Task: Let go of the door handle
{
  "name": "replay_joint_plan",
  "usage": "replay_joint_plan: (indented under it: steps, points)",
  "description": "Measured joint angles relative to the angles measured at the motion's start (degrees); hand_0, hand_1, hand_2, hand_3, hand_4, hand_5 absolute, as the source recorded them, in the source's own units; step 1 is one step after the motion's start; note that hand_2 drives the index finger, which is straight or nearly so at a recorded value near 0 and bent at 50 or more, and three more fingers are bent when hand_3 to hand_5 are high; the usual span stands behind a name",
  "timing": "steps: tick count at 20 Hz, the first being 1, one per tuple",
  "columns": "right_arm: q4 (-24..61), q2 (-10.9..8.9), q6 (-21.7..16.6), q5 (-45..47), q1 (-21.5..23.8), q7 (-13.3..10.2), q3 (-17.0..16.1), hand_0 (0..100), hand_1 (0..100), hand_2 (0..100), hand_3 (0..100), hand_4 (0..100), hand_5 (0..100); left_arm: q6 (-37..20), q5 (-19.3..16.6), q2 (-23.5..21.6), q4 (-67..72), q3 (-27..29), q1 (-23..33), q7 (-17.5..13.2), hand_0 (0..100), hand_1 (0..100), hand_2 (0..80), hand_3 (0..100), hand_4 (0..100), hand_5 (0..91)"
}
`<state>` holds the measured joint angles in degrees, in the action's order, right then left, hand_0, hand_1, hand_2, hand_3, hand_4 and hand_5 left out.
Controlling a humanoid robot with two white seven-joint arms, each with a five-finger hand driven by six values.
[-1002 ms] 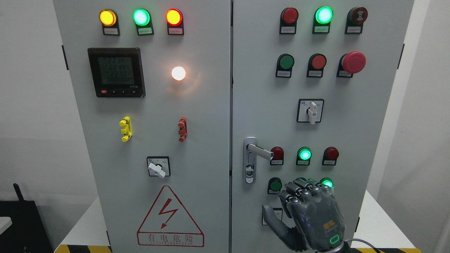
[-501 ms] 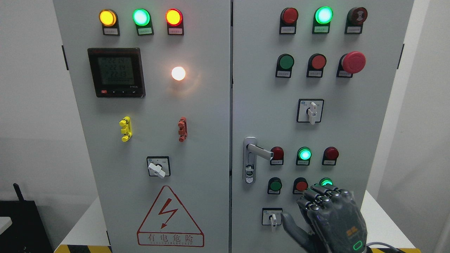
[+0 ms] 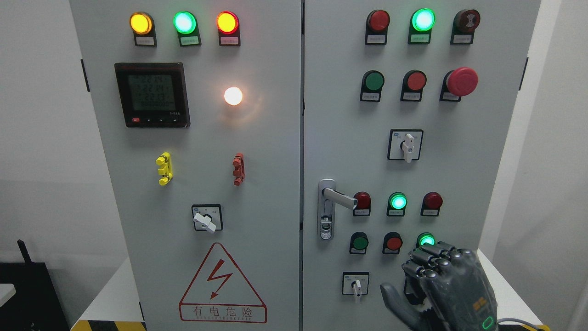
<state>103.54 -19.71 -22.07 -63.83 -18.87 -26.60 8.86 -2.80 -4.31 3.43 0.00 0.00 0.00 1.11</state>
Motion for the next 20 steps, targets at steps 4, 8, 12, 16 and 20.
replay_joint_plan:
  steps: [4, 8, 12, 16, 20]
  points:
    - [0.9, -4.17, 1.7, 3.7, -3.2, 0.0, 3.5, 52, 9, 94, 100, 99, 100, 0.0, 0.0, 0.0, 0.0, 0.0, 0.0, 0.0, 12, 39, 0.0, 0, 0, 0.0]
    - [1.5, -7.53, 2.8, 5.8, -5.5, 0.0, 6.9, 52, 9, 90, 100, 98, 100, 0.0, 0.0, 0.0, 0.0, 0.0, 0.0, 0.0, 12, 39, 0.0, 0, 0, 0.0]
    - [2.0, -10.66, 4.1, 7.1, -6.9, 0.0, 10.2, 51, 10, 78, 100, 96, 100, 0.0, 0.0, 0.0, 0.0, 0.0, 0.0, 0.0, 12, 39, 0.0, 0, 0, 0.0]
    - [2.3, -14.2, 5.6, 11.1, -7.6, 0.1, 13.2, 48, 16, 60, 100, 93, 100, 0.0, 0.0, 0.0, 0.0, 0.0, 0.0, 0.0, 12, 39, 0.0, 0, 0, 0.0]
    - [3.0, -18.01, 7.0, 14.6, -8.0, 0.2, 15.5, 47, 17, 47, 99, 90, 100, 0.0, 0.0, 0.0, 0.0, 0.0, 0.0, 0.0, 12, 39, 0.0, 0, 0, 0.0]
